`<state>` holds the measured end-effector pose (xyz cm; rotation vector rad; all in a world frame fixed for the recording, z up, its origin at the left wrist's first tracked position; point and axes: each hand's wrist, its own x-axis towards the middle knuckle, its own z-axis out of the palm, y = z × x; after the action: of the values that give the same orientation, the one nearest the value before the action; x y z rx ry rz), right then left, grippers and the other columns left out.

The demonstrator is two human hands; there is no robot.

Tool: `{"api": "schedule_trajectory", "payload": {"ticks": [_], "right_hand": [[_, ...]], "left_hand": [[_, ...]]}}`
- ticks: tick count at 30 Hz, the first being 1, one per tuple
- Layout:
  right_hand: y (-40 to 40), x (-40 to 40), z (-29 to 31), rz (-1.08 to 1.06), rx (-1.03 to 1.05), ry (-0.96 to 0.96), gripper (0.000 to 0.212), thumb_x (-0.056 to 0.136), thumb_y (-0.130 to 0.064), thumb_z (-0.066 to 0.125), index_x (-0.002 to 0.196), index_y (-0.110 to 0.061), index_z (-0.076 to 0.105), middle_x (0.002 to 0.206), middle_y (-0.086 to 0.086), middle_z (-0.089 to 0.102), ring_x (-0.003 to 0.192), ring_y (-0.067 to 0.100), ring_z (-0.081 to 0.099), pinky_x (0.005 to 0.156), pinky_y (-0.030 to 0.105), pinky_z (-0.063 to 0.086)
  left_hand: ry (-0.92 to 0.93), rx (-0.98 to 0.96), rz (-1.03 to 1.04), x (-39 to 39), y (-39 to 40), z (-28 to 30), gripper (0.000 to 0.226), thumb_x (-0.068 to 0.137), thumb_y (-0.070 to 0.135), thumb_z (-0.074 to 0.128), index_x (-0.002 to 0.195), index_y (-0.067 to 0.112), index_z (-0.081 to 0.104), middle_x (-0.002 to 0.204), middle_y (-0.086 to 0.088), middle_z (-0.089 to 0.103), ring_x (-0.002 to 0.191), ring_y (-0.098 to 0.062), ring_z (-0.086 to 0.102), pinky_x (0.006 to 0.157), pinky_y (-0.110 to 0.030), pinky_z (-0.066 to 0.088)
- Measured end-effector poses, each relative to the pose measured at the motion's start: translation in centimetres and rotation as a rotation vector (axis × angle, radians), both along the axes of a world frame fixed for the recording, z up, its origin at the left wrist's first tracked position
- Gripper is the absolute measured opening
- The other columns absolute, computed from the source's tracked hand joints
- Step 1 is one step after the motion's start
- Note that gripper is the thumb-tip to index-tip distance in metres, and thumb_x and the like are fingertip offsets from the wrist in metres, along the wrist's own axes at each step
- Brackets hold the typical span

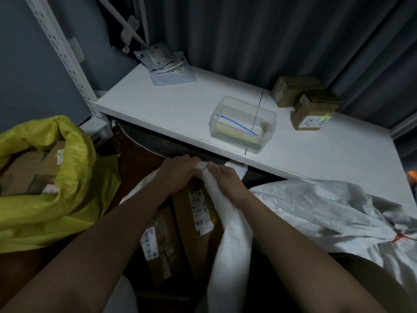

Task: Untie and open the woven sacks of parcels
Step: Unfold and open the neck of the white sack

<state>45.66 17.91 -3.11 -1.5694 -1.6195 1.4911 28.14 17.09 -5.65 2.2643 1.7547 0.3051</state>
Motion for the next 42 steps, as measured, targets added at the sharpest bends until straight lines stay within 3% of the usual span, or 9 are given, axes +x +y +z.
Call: {"api": "schedule_trajectory", "payload": {"ticks": [5, 11, 15, 20, 27, 32, 36, 39, 42], "right_hand": [[2.6, -3.7, 2.4, -0.067, 0.183, 0.134, 0.034, 0.1, -0.031, 0.047, 0.102, -0.006, 0.069, 0.094, 0.003, 0.066, 0.083, 0.007, 0.058, 0.065, 0.007, 0.042], [2.6, -3.6, 0.5, 0.14, 0.296, -0.187, 0.039, 0.094, -0.041, 0.053, 0.117, -0.009, 0.055, 0.104, 0.001, 0.056, 0.096, 0.017, 0.054, 0.08, 0.029, 0.04], [0.8, -4.2, -1.5, 0.084, 0.277, -0.249, 0.032, 0.101, -0.029, 0.043, 0.074, -0.012, 0.05, 0.07, 0.0, 0.049, 0.069, 0.015, 0.048, 0.065, 0.029, 0.032], [3.5, -5.3, -1.9, -0.237, -0.163, 0.113, 0.016, 0.096, -0.017, 0.055, 0.09, -0.006, 0.066, 0.084, 0.012, 0.062, 0.081, 0.024, 0.059, 0.066, 0.028, 0.048], [3.1, -4.6, -3.7, -0.377, -0.23, 0.31, 0.019, 0.088, -0.013, 0.066, 0.085, -0.013, 0.047, 0.091, 0.012, 0.051, 0.088, 0.025, 0.054, 0.075, 0.037, 0.049], [-1.1, -0.7, -3.7, -0.256, 0.097, 0.057, 0.007, 0.094, -0.023, 0.057, 0.093, -0.017, 0.059, 0.077, -0.006, 0.058, 0.066, 0.001, 0.052, 0.065, 0.021, 0.043], [-4.9, -1.4, -4.4, -0.051, 0.071, -0.118, 0.038, 0.1, -0.037, 0.042, 0.075, -0.012, 0.057, 0.072, -0.001, 0.06, 0.065, 0.006, 0.055, 0.062, 0.024, 0.041], [-5.9, -2.8, -4.7, -0.165, 0.149, -0.108, 0.033, 0.099, -0.019, 0.046, 0.07, -0.005, 0.054, 0.065, 0.004, 0.053, 0.06, 0.012, 0.048, 0.062, 0.029, 0.037], [-5.4, -2.7, -4.5, -0.382, 0.039, 0.131, 0.021, 0.096, -0.015, 0.052, 0.089, -0.002, 0.067, 0.08, 0.005, 0.065, 0.072, 0.013, 0.059, 0.067, 0.028, 0.046]], "left_hand": [[-0.039, 0.12, 0.044, -3.2, 2.9, 4.0, 0.038, 0.086, 0.04, 0.04, 0.105, 0.014, 0.062, 0.1, -0.011, 0.064, 0.096, -0.03, 0.06, 0.08, -0.042, 0.045], [0.0, 0.071, 0.145, -8.0, 2.9, 3.1, 0.051, 0.09, 0.054, 0.029, 0.109, 0.018, 0.059, 0.104, -0.008, 0.061, 0.104, -0.026, 0.055, 0.082, -0.038, 0.034], [-0.054, -0.124, 0.246, -7.7, 3.2, 2.1, 0.047, 0.095, 0.051, 0.035, 0.108, 0.013, 0.059, 0.108, -0.01, 0.057, 0.108, -0.03, 0.052, 0.092, -0.039, 0.033], [-0.222, 0.352, 0.64, -1.8, -1.7, 2.0, 0.039, 0.093, 0.032, 0.052, 0.128, 0.014, 0.051, 0.133, -0.013, 0.045, 0.123, -0.031, 0.042, 0.107, -0.045, 0.026], [-1.056, -0.341, 0.685, 3.7, -2.9, 0.3, 0.08, 0.089, 0.033, 0.061, 0.15, 0.026, 0.009, 0.15, -0.011, 0.033, 0.125, -0.027, 0.048, 0.098, -0.046, 0.047], [-0.901, -0.348, 0.738, 3.7, -1.0, 0.7, 0.054, 0.097, 0.007, 0.046, 0.146, 0.008, 0.022, 0.147, -0.016, 0.036, 0.133, -0.026, 0.038, 0.108, -0.032, 0.031], [-0.862, -0.271, 0.756, 4.2, -1.1, 0.8, 0.07, 0.089, 0.014, 0.058, 0.149, 0.018, 0.022, 0.136, -0.009, 0.049, 0.122, -0.027, 0.05, 0.101, -0.035, 0.04], [-0.929, -0.414, 0.709, 4.1, -1.5, 0.1, 0.093, 0.079, 0.045, 0.053, 0.151, 0.022, -0.002, 0.14, -0.015, 0.043, 0.112, -0.029, 0.052, 0.092, -0.022, 0.041], [-1.057, -0.439, 0.657, 3.3, -3.2, 0.5, 0.072, 0.096, 0.032, 0.048, 0.147, 0.046, -0.001, 0.148, -0.017, 0.035, 0.108, -0.021, 0.055, 0.083, -0.03, 0.048]]}}
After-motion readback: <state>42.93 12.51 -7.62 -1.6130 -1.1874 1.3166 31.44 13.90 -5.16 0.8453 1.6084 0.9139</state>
